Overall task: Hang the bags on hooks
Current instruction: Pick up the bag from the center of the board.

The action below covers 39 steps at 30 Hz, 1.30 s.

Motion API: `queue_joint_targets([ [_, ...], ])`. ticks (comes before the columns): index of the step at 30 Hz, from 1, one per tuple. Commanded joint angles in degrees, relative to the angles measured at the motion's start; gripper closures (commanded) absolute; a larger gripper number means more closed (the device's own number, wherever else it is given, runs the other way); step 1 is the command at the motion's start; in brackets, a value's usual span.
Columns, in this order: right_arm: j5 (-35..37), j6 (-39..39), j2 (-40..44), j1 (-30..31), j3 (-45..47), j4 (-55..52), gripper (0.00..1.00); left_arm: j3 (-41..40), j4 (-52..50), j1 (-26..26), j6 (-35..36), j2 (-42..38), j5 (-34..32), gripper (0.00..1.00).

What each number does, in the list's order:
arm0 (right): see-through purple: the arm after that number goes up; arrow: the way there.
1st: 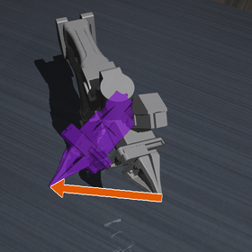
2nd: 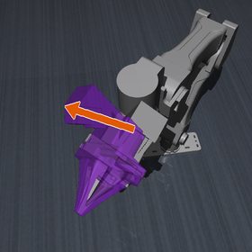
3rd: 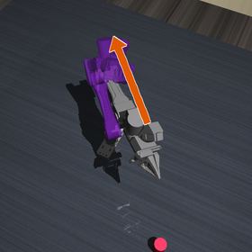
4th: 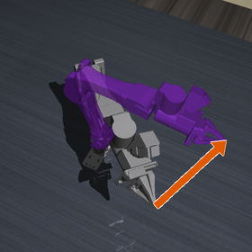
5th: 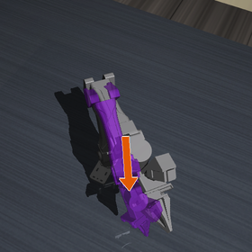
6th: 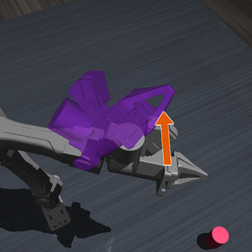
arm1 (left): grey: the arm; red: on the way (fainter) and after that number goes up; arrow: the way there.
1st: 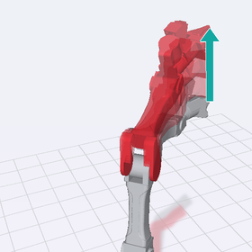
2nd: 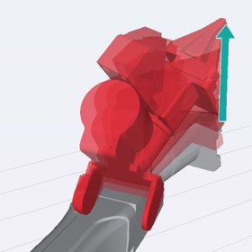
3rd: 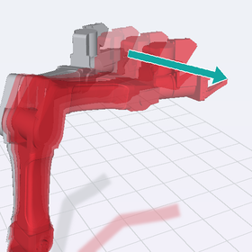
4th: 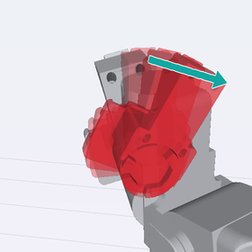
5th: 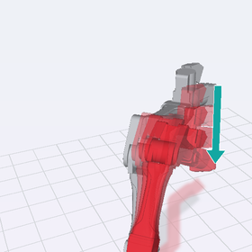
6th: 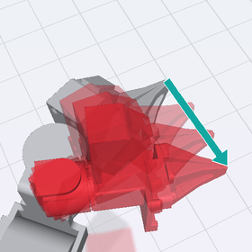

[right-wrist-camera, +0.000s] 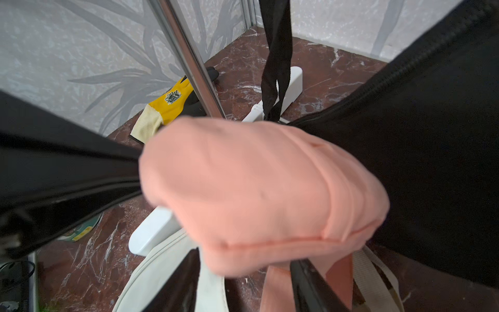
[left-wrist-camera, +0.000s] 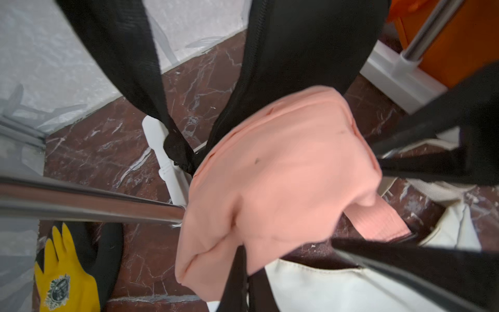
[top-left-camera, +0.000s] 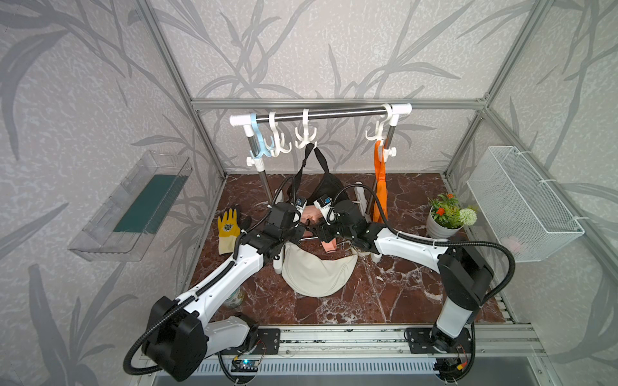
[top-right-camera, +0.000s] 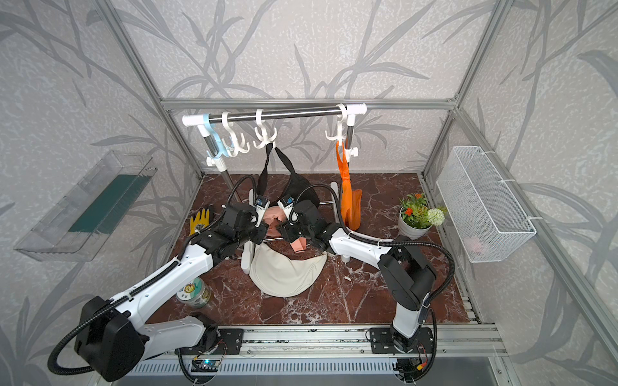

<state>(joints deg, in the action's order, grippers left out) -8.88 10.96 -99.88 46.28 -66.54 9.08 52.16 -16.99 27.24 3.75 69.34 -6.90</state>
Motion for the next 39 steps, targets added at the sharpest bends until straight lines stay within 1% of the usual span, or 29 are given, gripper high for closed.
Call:
queue_joint_targets([
  [1, 0.8, 0.3, 7.7, -0.4, 5.2, 2.6, 0.38, 2.4, 4.2, -0.4, -4.8, -3.7, -3.8, 1.00],
  [5, 3.9, 2.1, 13.9, -0.2, 13.5, 4.6, 0.32, 2.5, 5.1, -0.8, -6.7, -7.0, -3.7, 1.00],
  [7, 5.7, 3.6, 14.6, -0.1, 15.9, 5.7, 0.30, 3.2, 3.7, -0.9, -7.6, -7.6, -3.3, 1.00],
  [9, 9.3, 4.2, 14.1, 0.7, 17.1, 6.9, 0.30, 3.2, 3.0, -1.0, -8.9, -8.5, -2.6, 1.00],
  [12, 15.1, 4.9, 11.6, 1.4, 16.5, 8.4, 0.29, 2.5, 2.9, -1.0, -10.8, -10.0, -1.7, 1.00],
  [16, 18.0, 6.5, 6.9, 1.5, 13.5, 10.7, 0.29, 1.6, 3.0, -1.1, -13.1, -12.2, -0.7, 1.00],
  [18, 18.1, 6.9, 3.5, 1.6, 11.9, 15.3, 0.29, 1.0, 3.4, -1.1, -14.5, -13.4, -0.5, 1.00],
  [19, 17.5, 7.0, 2.5, 1.7, 11.1, 16.4, 0.26, 0.8, 3.6, -1.2, -14.7, -13.8, -0.2, 1.00],
  [21, 16.5, 6.0, 0.8, 2.7, 8.9, 16.6, 0.23, 0.6, 3.5, -1.2, -15.3, -14.2, -0.1, 1.00],
  [24, 18.2, 4.2, 0.9, 4.7, 8.2, 16.9, 0.21, 0.6, 3.1, -1.3, -16.4, -14.2, -0.1, 1.00],
  [26, 19.3, 4.7, 0.6, 5.3, 8.2, 17.4, 0.21, 0.3, 3.5, -1.4, -17.6, -14.2, 0.3, 1.00],
  [28, 22.9, 5.0, 0.5, 6.8, 8.4, 18.6, 0.19, 0.2, 3.6, -1.3, -19.0, -14.1, -0.3, 1.00],
  [30, 29.4, 3.0, 0.6, 9.8, 9.0, 20.2, 0.16, 0.2, 3.8, -1.3, -20.2, -14.3, -0.9, 1.00],
  [32, 34.7, 1.6, 0.7, 11.9, 9.9, 22.9, 0.16, 0.0, 4.2, -1.4, -21.3, -14.6, -1.0, 1.00],
  [33, 37.2, 1.4, 0.8, 14.3, 10.6, 24.3, 0.15, 0.0, 4.3, -1.5, -21.8, -14.8, -1.1, 1.00],
  [36, 45.6, 1.0, 0.5, 16.1, 9.8, 23.1, 0.15, -0.1, 4.2, -1.5, -22.1, -15.2, -0.6, 1.00],
  [38, 49.4, 1.1, -0.5, 16.0, 8.9, 22.3, 0.16, -0.3, 4.1, -1.4, -22.2, -15.9, -0.3, 1.00],
  [39, 50.8, -0.1, -1.1, 16.0, 8.5, 22.9, 0.16, -0.4, 4.1, -1.5, -22.2, -16.2, -0.3, 1.00],
])
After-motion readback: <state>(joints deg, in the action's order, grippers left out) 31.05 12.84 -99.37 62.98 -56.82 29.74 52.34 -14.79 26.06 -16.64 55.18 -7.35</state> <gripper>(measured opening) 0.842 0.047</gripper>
